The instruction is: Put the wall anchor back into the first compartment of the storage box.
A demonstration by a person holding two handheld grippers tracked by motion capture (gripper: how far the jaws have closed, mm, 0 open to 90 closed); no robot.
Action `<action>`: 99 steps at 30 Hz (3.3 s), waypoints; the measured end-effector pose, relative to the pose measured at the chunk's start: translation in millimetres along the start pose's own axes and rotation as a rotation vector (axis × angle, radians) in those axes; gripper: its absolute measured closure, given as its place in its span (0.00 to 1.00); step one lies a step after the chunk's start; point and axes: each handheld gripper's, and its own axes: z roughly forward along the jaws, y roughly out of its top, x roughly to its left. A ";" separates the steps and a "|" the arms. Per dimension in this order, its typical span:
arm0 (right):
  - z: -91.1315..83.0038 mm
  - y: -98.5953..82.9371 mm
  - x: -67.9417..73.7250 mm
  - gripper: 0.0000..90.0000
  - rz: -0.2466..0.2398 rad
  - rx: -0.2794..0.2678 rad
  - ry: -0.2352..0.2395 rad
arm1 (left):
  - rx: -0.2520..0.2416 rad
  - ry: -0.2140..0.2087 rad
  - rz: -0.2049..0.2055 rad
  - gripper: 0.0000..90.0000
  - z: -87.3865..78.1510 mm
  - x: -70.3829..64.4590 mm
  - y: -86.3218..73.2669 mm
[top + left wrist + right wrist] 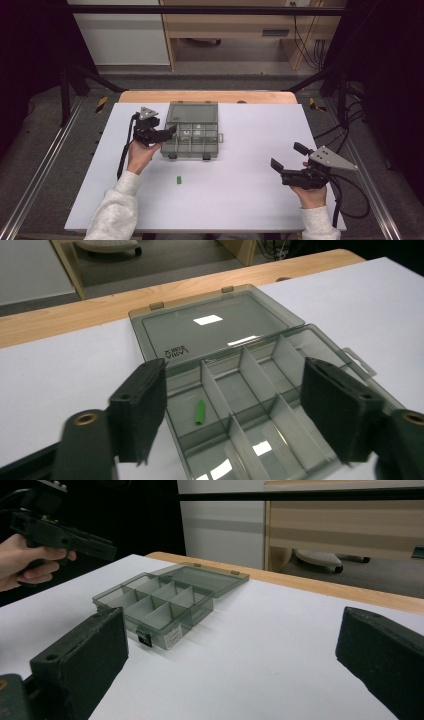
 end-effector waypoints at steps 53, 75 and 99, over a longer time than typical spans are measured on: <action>6.9 -6.0 3.7 0.01 -0.007 0.035 0.013 | 0.125 -0.050 0.019 0.29 -38.2 -60.8 -112.6; 6.0 -5.4 4.0 0.01 -0.008 0.026 0.011 | 0.208 -0.033 0.009 0.63 -23.8 -66.7 -121.0; 6.3 -5.3 5.3 0.01 -0.010 0.025 0.011 | 0.251 -0.046 -0.009 0.85 -24.6 -76.7 -120.7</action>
